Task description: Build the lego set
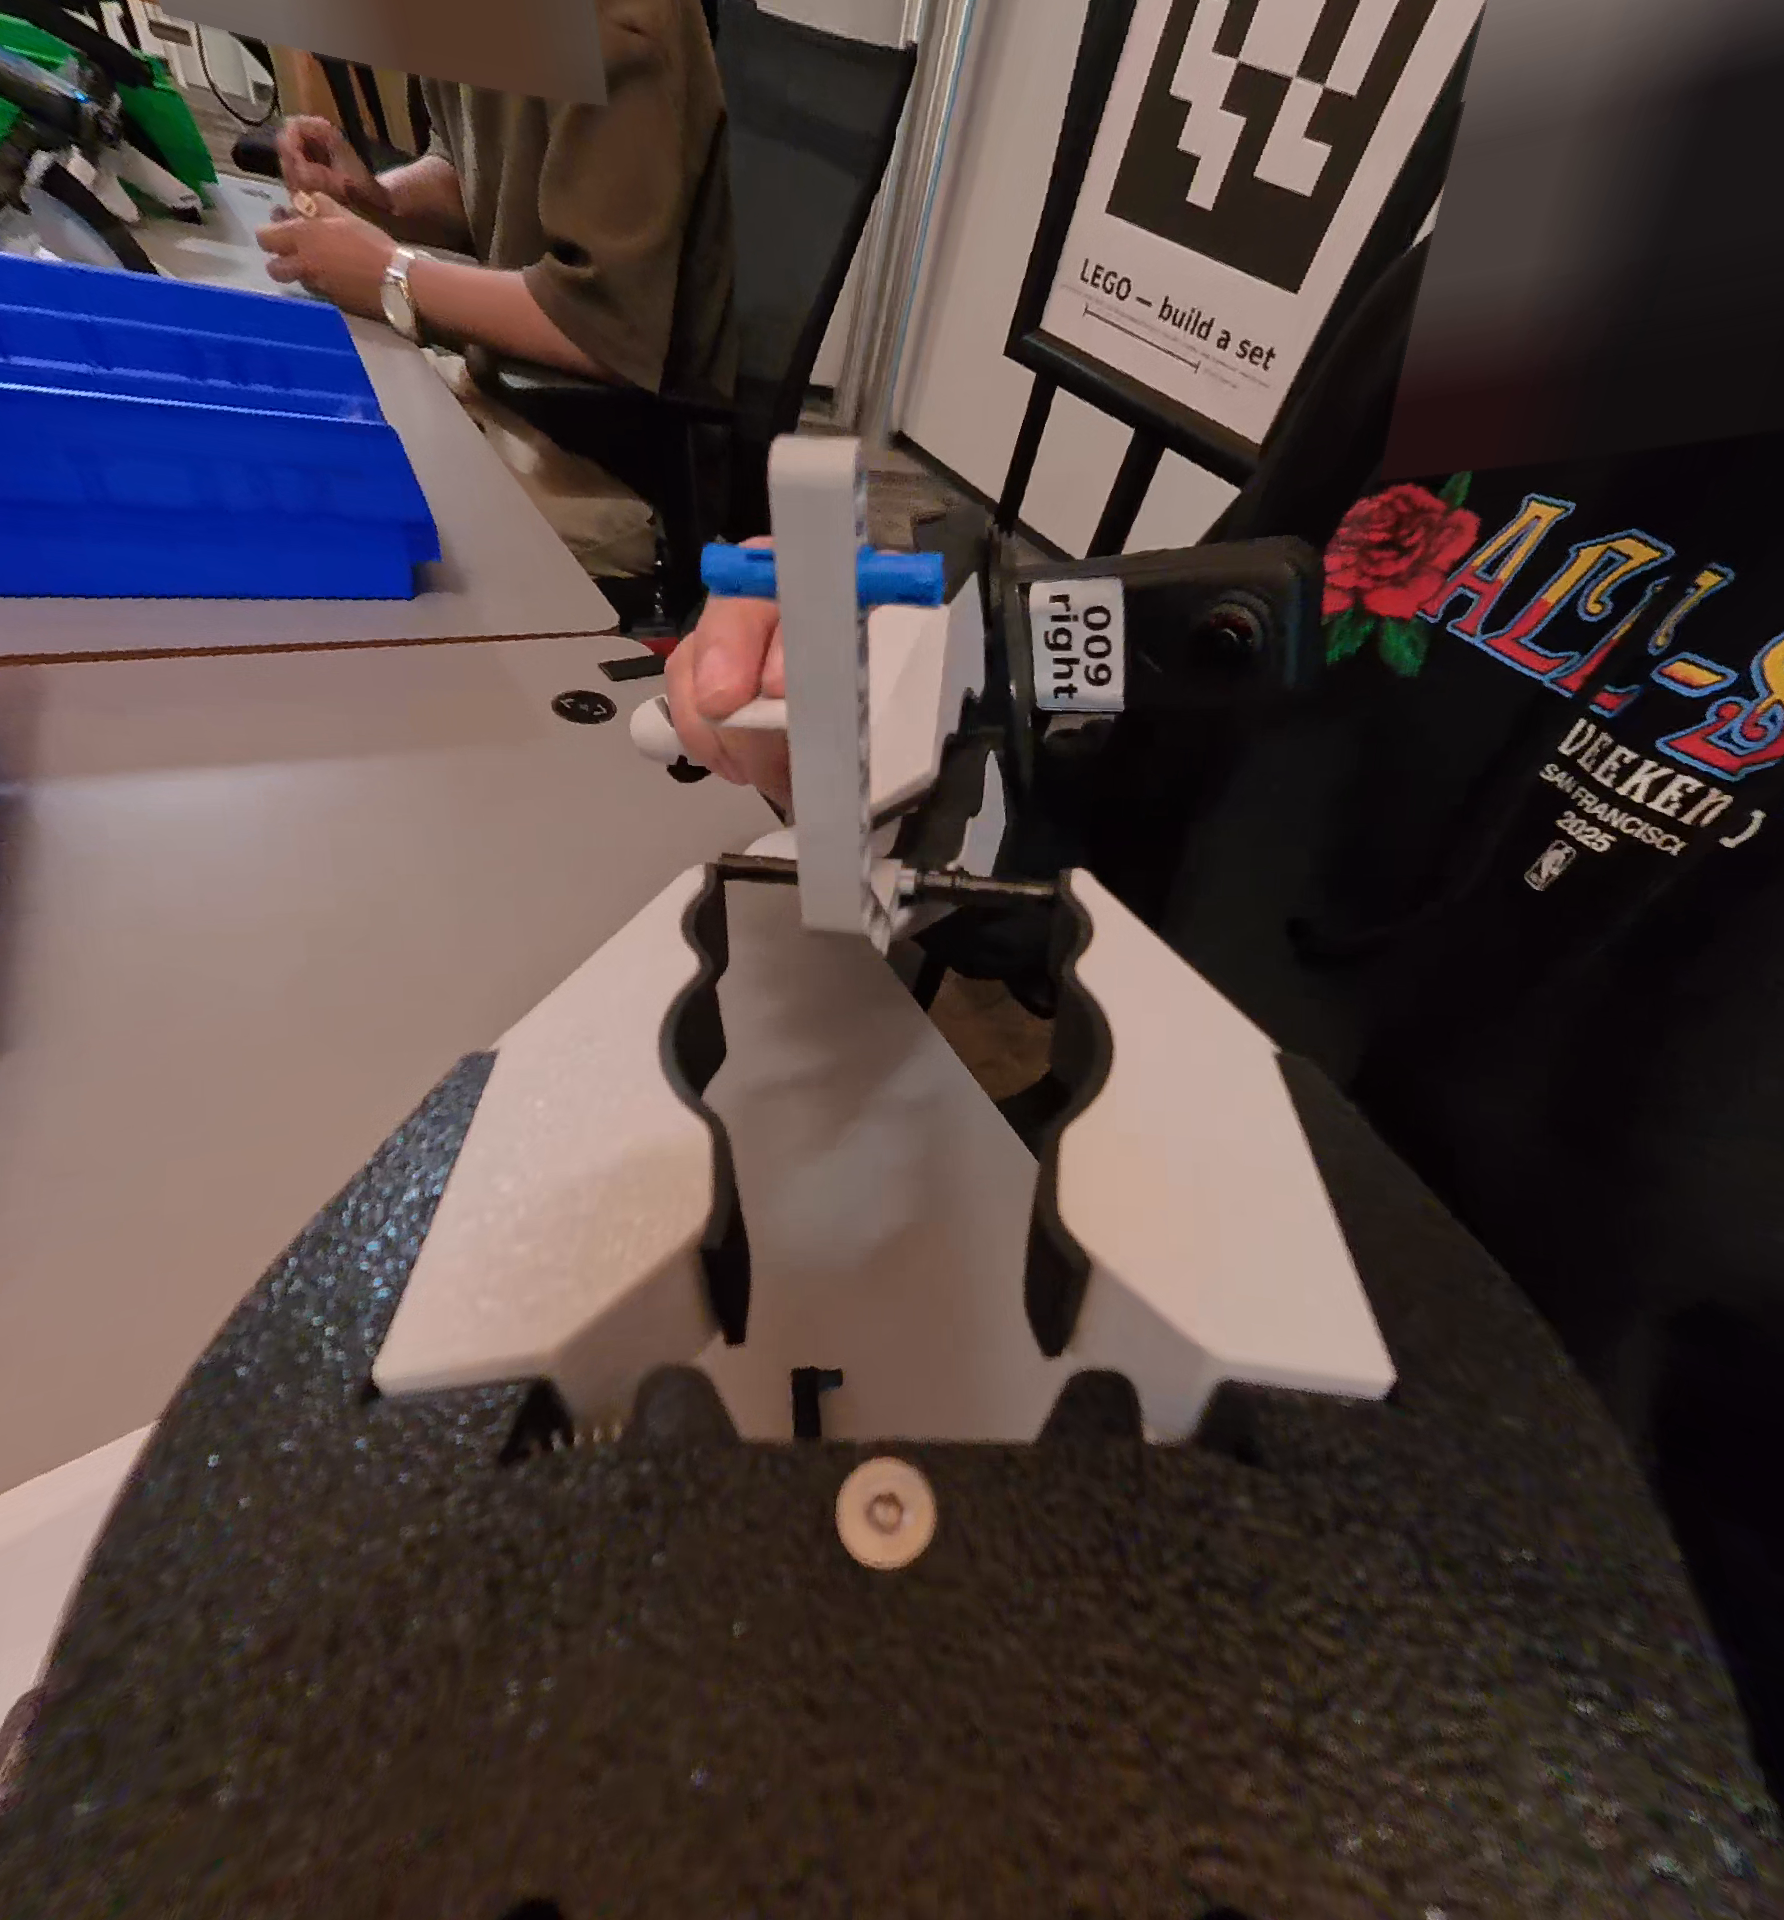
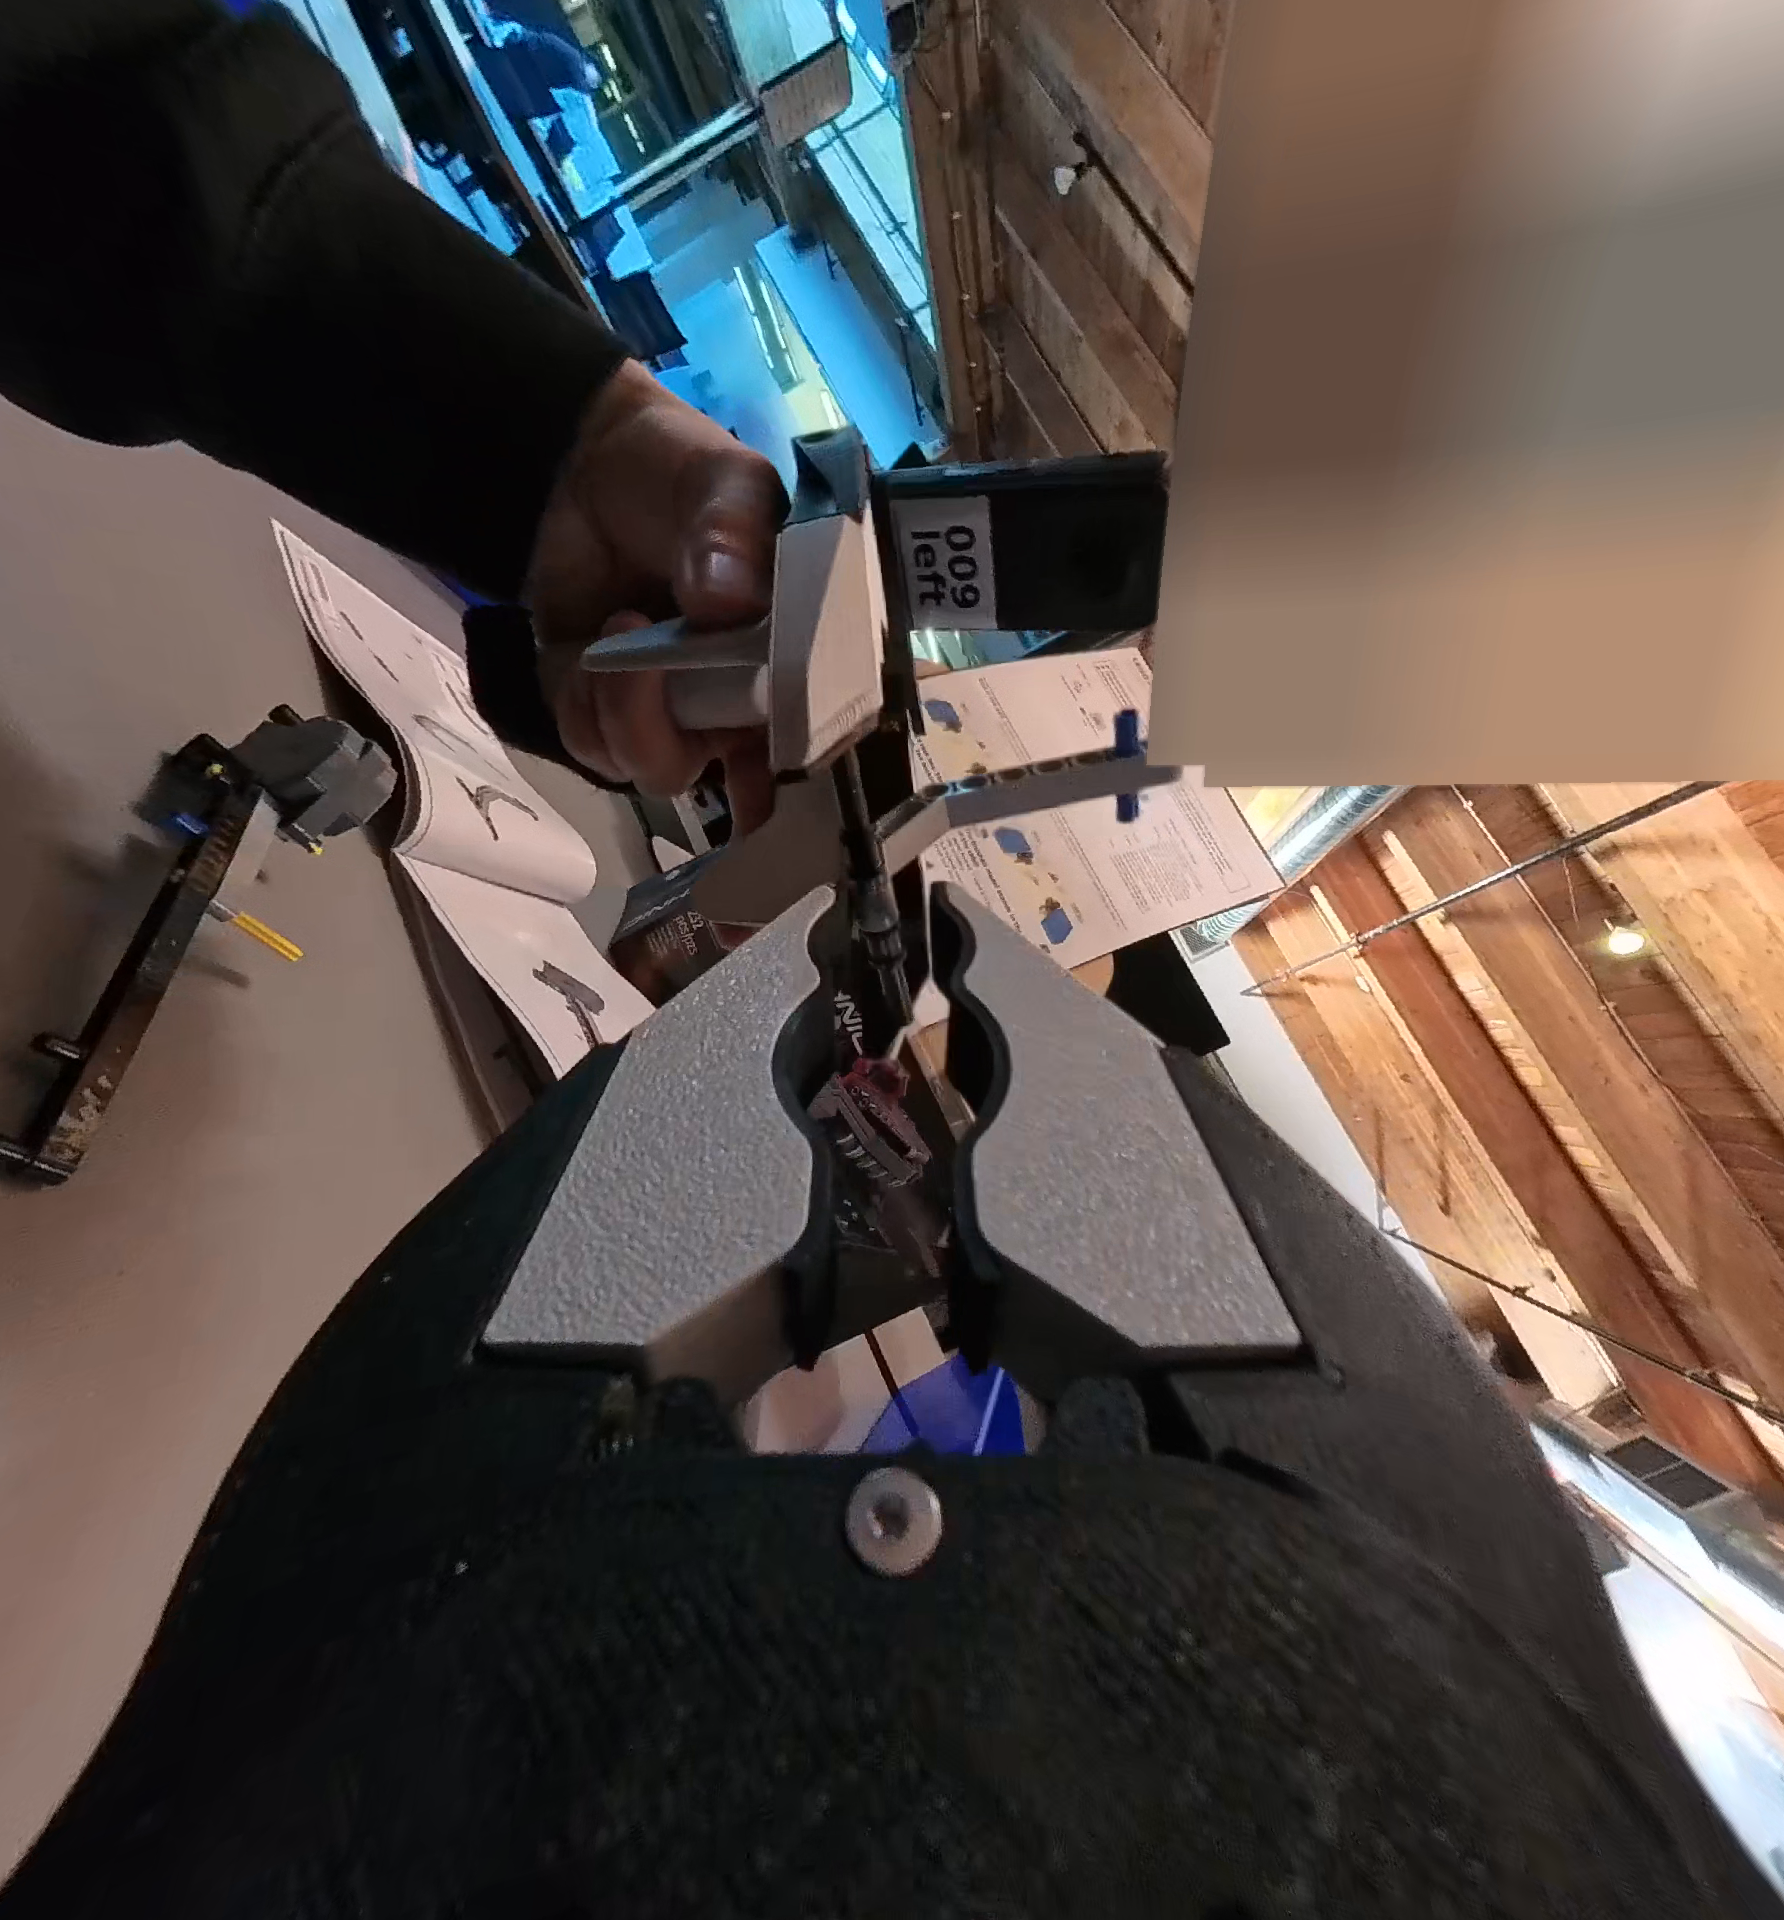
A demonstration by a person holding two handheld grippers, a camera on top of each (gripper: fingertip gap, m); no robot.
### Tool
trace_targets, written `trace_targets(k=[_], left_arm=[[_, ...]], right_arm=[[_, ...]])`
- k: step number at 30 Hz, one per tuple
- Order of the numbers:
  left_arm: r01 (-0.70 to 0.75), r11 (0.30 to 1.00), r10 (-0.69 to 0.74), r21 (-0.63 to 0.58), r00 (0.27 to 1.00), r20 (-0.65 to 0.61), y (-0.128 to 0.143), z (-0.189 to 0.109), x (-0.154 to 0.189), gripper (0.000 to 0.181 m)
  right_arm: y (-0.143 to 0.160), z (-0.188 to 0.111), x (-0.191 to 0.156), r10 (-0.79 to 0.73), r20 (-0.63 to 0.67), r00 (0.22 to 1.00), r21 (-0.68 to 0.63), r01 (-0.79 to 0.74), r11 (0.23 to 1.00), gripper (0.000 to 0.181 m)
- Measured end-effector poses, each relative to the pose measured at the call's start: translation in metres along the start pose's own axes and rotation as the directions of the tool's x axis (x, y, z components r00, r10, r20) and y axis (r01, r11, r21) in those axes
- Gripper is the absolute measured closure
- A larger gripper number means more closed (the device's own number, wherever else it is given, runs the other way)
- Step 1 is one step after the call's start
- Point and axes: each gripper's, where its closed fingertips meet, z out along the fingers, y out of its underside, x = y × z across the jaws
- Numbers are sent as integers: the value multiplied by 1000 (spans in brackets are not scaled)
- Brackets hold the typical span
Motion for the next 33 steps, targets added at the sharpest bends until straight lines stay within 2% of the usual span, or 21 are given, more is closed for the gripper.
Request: trace_targets(k=[3, 8, 11, 20, 26, 29, 31, 33], left_arm=[[-3, 1000, 3, 12, 1000, 0, -2, -1, 0, 120], [3, 1000, -3, 8, 1000, -12, 1, 1, 0, 120], [2, 1000, -2, 20, 1000, -11, -1, 2, -1, 120], [-44, 999, 43, 1, 996, 76, -2, 6, -12, 124], [-45, 999, 44, 4, 995, 85, -2, 8, -15, 125], [-65, 998, 63, 23, 997, 54, -3, 7, -11, 125], [-92, 995, 92, 30, 996, 17, -1, 6, -5, 124], [-98, 995, 97, 27, 995, 21, -1, 5, -6, 124]], right_arm=[[-1, -1, 2, 38, 2, 999, 15, -38, 999, 169], [0, 0, -3, -22, 14, 1000, 1, 22, 1000, 176], [1, 0, -2, 5, 18, 1000, 2, -5, 1000, 176], [9, -3, 1, -59, 21, 998, -65, 60, 996, 176], [13, -4, 2, -56, 23, 998, -72, 57, 996, 176], [9, -5, 2, -32, 12, 999, -31, 33, 999, 176], [4, -5, 3, -11, 8, 1000, 7, 11, 1000, 168], [5, -5, 2, -17, 11, 1000, -7, 17, 1000, 168]])
